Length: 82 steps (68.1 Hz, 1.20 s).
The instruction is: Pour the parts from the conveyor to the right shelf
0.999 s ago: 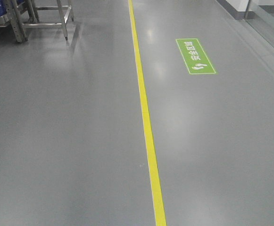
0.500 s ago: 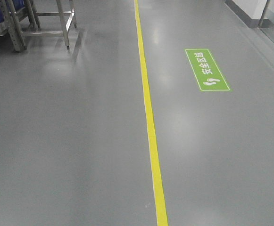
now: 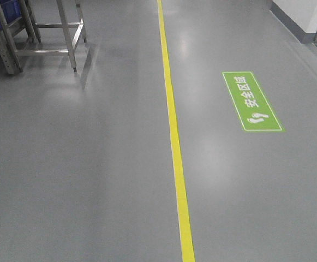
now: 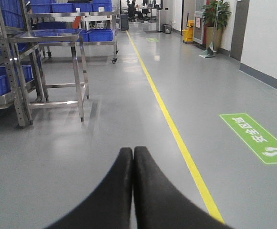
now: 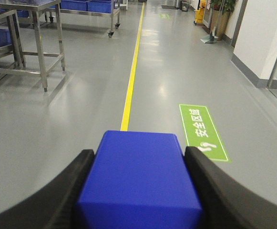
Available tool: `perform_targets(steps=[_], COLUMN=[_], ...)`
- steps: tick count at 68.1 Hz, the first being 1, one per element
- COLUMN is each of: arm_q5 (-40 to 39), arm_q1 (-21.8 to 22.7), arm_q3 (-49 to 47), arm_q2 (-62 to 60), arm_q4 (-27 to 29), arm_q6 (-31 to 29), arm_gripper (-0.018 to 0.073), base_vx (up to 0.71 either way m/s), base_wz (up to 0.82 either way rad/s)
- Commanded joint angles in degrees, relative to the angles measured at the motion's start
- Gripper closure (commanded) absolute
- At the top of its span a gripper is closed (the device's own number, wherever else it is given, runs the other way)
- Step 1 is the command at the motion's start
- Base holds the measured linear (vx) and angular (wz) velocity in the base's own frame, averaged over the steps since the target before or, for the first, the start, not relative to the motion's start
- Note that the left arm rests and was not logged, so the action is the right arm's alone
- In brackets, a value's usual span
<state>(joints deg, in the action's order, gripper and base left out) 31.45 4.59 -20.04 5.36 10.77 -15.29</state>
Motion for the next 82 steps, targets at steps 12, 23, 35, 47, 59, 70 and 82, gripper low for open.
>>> perform_targets(steps=[12,23,35,47,59,70,82], arm_q5=[-4.59,-4.59,-4.59,-4.59,-4.59,-4.59,-4.59], arm_q1=[0.07,0.07,0.07,0.07,0.07,0.07,0.07], arm_q3=[-1.60,-1.60,-1.60,-1.60,-1.60,-1.60,-1.60], arm_q2=[0.69,0.69,0.69,0.69,0.69,0.69,0.69], arm_q4=[0.35,0.35,0.35,0.35,0.35,0.35,0.35], arm_q6=[-0.19,-0.19,-0.19,-0.19,-0.19,-0.19,-0.19], arm_gripper=[0.0565,0.0565,0.0565,0.0565,0.0565,0.0565,0.0565], base_vx=[0.66,0.67,0.69,0.71,0.73,0.73,0.74], base_wz=[0.04,0.08,0.05,-0.01,-0.04,-0.05,-0.03])
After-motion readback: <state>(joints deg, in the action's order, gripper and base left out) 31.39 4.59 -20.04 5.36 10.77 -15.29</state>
